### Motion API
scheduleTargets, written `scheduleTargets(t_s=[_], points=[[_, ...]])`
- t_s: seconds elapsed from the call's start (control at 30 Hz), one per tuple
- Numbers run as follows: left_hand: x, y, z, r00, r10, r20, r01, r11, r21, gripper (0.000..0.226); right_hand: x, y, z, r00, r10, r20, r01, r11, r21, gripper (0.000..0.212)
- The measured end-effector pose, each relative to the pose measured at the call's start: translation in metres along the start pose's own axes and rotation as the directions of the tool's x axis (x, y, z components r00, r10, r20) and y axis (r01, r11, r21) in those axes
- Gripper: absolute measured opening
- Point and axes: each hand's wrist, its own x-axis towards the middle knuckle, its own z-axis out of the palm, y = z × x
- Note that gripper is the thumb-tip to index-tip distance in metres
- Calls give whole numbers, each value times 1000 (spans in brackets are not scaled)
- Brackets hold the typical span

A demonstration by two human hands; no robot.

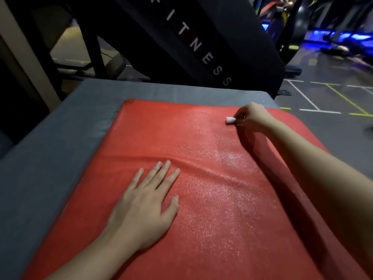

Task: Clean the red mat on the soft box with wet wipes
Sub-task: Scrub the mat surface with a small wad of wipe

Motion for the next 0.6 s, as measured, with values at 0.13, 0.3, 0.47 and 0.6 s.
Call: scheduleTargets(t_s=[0.13,0.3,0.47,0.6], points=[[1,0,-1,1000,-6,14,6,1000,14,72,0,-12,6,985,106,-137,-96,993,75,19],[1,0,-2,1000,2,10,-2,1000,2,76,-41,-23,6,997,7,-71,-4,999,44,14],[1,-1,1,1000,10,-3,-10,1000,-5,78,-102,-12,2,999,-54,-8,54,998,37,16],[2,-1,1,1000,2,2,-2,1000,-5,79,-118,-10,6,983,-133,-124,136,991,13,12]])
